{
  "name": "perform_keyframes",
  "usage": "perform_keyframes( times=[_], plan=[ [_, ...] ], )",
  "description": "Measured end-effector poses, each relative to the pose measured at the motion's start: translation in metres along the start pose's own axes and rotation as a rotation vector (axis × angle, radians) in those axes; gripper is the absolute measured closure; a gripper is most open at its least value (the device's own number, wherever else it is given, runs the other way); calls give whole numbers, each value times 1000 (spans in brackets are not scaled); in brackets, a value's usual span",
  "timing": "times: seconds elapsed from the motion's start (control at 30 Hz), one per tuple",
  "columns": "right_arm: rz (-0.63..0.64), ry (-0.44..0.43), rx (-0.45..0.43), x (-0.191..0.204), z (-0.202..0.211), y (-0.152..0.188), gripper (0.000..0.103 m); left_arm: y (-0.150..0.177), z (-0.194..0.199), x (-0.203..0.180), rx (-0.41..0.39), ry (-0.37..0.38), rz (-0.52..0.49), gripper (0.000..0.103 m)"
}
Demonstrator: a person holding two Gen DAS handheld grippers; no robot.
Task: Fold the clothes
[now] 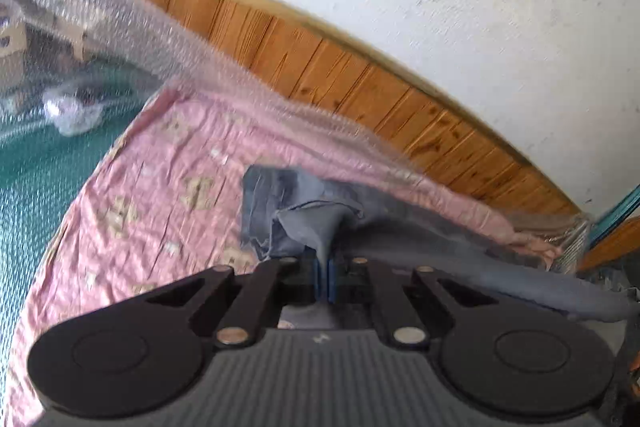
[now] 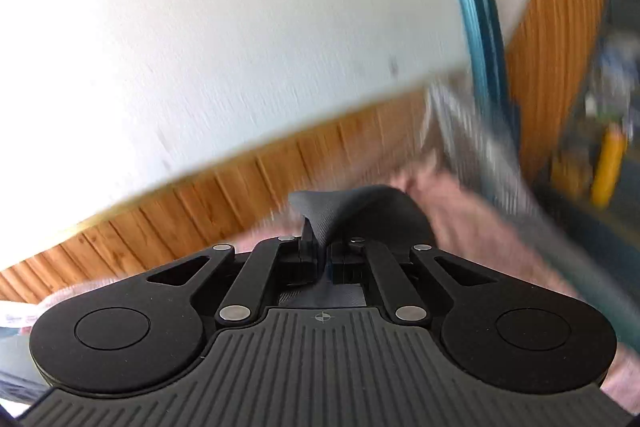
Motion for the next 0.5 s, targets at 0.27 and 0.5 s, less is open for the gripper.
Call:
perform_keyframes(
  times=[0.27,0.5],
  plan=[
    [-157,90,262,-70,-94,156,42,65,-58,87,206,-187,129,98],
    [-304,150,234,-158,-102,181,40,65,-66,86,197,-236,113,98]
  ],
)
Point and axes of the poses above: each gripper's, at about its wrist camera, not at the fingertips, and z roughly against the way its jaws point, x to its left, y to its underside, the point moved 5 cm from there along -z, roughly the way its jaws point, and after that the axes turned 13 degrees about y, right-handed, at the moved point
